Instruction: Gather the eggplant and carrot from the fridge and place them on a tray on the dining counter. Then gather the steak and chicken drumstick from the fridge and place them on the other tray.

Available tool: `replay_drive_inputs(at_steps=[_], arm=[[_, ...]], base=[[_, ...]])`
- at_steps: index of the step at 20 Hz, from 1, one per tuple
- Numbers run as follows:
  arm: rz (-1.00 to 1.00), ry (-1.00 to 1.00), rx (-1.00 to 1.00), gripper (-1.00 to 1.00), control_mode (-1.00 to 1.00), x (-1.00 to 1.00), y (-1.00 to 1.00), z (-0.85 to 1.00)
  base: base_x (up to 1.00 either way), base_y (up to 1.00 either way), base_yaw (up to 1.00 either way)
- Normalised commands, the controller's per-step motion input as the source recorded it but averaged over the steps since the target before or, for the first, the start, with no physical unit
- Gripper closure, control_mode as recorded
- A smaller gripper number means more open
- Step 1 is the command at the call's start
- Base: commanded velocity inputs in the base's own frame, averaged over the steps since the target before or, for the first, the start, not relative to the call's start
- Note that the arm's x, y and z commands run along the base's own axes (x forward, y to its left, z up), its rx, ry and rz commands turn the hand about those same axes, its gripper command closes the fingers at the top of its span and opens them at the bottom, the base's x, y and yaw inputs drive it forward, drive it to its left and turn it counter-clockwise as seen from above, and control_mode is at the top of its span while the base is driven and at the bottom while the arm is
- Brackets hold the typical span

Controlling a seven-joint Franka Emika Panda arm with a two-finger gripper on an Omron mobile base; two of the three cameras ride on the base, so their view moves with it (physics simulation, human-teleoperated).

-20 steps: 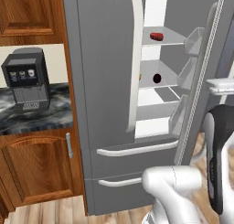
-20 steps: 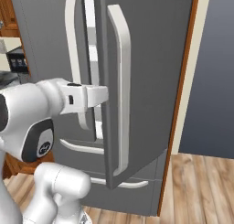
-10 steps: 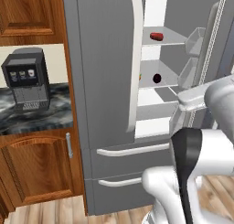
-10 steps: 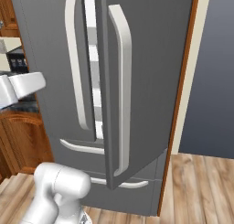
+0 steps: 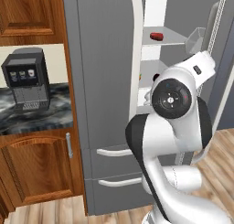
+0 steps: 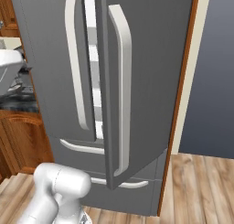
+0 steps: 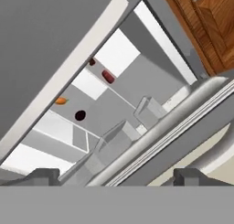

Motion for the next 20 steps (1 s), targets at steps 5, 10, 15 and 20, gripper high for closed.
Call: replay_drive_inputs(at_steps=[5, 10, 15, 20], arm=[[0.0, 0.04, -0.06, -1.0, -1.0, 0.15, -0.07, -0.09], [0.0, 0.18, -0.11, -1.0, -1.0, 0.51, -0.03, 0.0], [0.0, 0.14, -0.06, -1.0, -1.0, 0.56, -0.27, -0.05], [0.0, 0.19, -0.03, -1.0, -1.0, 0.52, -0.3, 0.0]], base=[[0.0, 0.0, 0.0], [0.0, 0.0, 0.0], [0.0, 0.0, 0.0], [0.0, 0.0, 0.0]])
